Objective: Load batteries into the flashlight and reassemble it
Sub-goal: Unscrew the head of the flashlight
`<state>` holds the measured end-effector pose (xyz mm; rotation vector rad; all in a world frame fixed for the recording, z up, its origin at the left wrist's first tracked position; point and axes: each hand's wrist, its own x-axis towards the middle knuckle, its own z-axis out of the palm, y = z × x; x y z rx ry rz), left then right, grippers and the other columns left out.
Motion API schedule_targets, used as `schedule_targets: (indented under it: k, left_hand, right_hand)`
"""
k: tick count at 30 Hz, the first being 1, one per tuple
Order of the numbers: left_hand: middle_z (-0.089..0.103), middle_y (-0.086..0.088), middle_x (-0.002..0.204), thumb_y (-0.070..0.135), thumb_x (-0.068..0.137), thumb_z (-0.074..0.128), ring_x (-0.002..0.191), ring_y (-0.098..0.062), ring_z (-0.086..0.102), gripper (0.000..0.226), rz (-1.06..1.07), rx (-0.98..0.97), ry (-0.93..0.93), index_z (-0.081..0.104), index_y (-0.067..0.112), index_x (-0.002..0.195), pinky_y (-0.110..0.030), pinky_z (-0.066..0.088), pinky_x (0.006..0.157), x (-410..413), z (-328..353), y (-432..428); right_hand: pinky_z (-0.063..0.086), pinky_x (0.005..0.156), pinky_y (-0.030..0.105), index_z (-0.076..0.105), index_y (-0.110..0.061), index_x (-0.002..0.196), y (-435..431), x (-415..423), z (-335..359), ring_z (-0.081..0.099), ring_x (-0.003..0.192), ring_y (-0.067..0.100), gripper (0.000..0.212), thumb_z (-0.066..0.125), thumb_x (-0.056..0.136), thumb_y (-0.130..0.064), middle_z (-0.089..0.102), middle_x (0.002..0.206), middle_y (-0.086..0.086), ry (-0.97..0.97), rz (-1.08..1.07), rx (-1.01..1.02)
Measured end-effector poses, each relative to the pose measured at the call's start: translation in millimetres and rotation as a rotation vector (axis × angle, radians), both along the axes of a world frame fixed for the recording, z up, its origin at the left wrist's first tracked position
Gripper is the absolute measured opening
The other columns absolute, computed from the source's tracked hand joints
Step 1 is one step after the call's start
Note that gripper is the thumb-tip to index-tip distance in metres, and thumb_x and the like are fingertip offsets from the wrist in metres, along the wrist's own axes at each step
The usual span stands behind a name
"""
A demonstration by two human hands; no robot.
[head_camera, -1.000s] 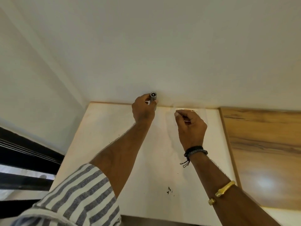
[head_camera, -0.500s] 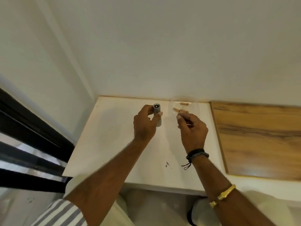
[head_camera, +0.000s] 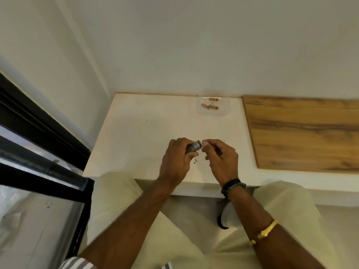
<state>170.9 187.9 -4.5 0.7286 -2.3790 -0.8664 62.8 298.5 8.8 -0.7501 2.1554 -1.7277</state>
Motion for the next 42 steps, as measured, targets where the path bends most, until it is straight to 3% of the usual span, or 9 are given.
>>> schedule_targets:
  k: [3, 9, 19, 28, 32, 34, 36, 40, 42]
  left_hand:
    - [0.062, 0.000, 0.107, 0.030, 0.092, 0.067, 0.095, -0.009, 0.045, 0.027, -0.053, -0.030, -0.088, 0.058, 0.014, 0.113, -0.024, 0.048, 0.075, 9, -8, 15]
    - [0.066, -0.004, 0.106, 0.032, 0.090, 0.070, 0.100, -0.018, 0.052, 0.031, -0.108, -0.107, -0.130, 0.061, 0.010, 0.109, -0.023, 0.041, 0.077, 7, -3, 12]
    - [0.071, -0.003, 0.101, 0.030, 0.090, 0.070, 0.094, -0.018, 0.057, 0.029, -0.112, -0.062, -0.066, 0.065, 0.012, 0.112, -0.031, 0.049, 0.077, 5, -7, 19]
    - [0.073, 0.001, 0.101, 0.029, 0.092, 0.067, 0.092, -0.012, 0.056, 0.026, -0.132, 0.019, -0.047, 0.067, 0.015, 0.113, -0.027, 0.048, 0.079, 7, -9, 10]
    - [0.071, 0.000, 0.101, 0.029, 0.091, 0.068, 0.092, -0.011, 0.051, 0.024, -0.122, -0.017, -0.092, 0.067, 0.014, 0.110, -0.026, 0.045, 0.077, 8, -15, 9]
    - [0.071, -0.001, 0.103, 0.028, 0.092, 0.067, 0.093, -0.013, 0.052, 0.024, -0.146, -0.036, -0.113, 0.067, 0.014, 0.111, -0.028, 0.045, 0.078, 10, -17, 9]
    - [0.072, -0.001, 0.103, 0.028, 0.093, 0.066, 0.095, -0.015, 0.053, 0.025, -0.174, -0.044, -0.129, 0.067, 0.013, 0.113, -0.028, 0.045, 0.079, 10, -17, 9]
    - [0.071, -0.002, 0.104, 0.027, 0.093, 0.065, 0.095, -0.015, 0.053, 0.024, -0.172, -0.041, -0.123, 0.067, 0.013, 0.113, -0.026, 0.043, 0.079, 9, -18, 9]
    - [0.071, -0.004, 0.106, 0.026, 0.093, 0.066, 0.096, -0.016, 0.053, 0.026, -0.159, -0.041, -0.135, 0.067, 0.012, 0.114, -0.024, 0.040, 0.080, 8, -19, 8]
  right_hand:
    - [0.060, 0.070, 0.035, 0.077, -0.018, 0.101, 13, 9, -12, 0.071, 0.078, 0.016, 0.021, 0.065, 0.097, -0.034, 0.076, 0.084, -0.005, 0.020, 0.022, 0.120]
    - [0.047, 0.063, 0.015, 0.073, -0.019, 0.090, 11, 1, -12, 0.068, 0.069, 0.010, 0.035, 0.063, 0.095, -0.052, 0.072, 0.071, -0.006, 0.050, 0.065, 0.254]
    - [0.039, 0.058, 0.007, 0.066, -0.009, 0.088, 12, 4, -16, 0.052, 0.059, 0.002, 0.031, 0.056, 0.103, -0.035, 0.057, 0.066, -0.013, 0.213, 0.073, 0.267]
    - [0.049, 0.076, 0.012, 0.069, -0.018, 0.108, 18, -2, -13, 0.066, 0.087, 0.005, 0.015, 0.061, 0.100, -0.029, 0.071, 0.093, -0.007, 0.204, 0.229, 0.175]
    - [0.047, 0.066, 0.010, 0.071, -0.022, 0.103, 20, -3, -13, 0.065, 0.076, 0.002, 0.030, 0.064, 0.094, -0.050, 0.070, 0.081, -0.011, 0.138, 0.105, 0.245]
    - [0.051, 0.065, 0.021, 0.072, -0.018, 0.091, 21, -6, -15, 0.066, 0.072, 0.010, 0.037, 0.062, 0.094, -0.054, 0.070, 0.075, -0.006, 0.162, 0.128, 0.332]
    - [0.053, 0.065, 0.028, 0.073, -0.015, 0.088, 23, -8, -16, 0.067, 0.072, 0.016, 0.037, 0.062, 0.096, -0.050, 0.070, 0.073, -0.004, 0.178, 0.182, 0.379]
    - [0.044, 0.066, 0.007, 0.073, -0.017, 0.100, 27, -10, -19, 0.061, 0.075, 0.001, 0.014, 0.071, 0.094, -0.029, 0.068, 0.084, -0.011, 0.207, 0.248, 0.298]
    - [0.046, 0.070, 0.006, 0.073, -0.021, 0.104, 29, -12, -18, 0.062, 0.083, -0.003, 0.015, 0.076, 0.090, -0.016, 0.069, 0.096, -0.012, 0.200, 0.293, 0.253]
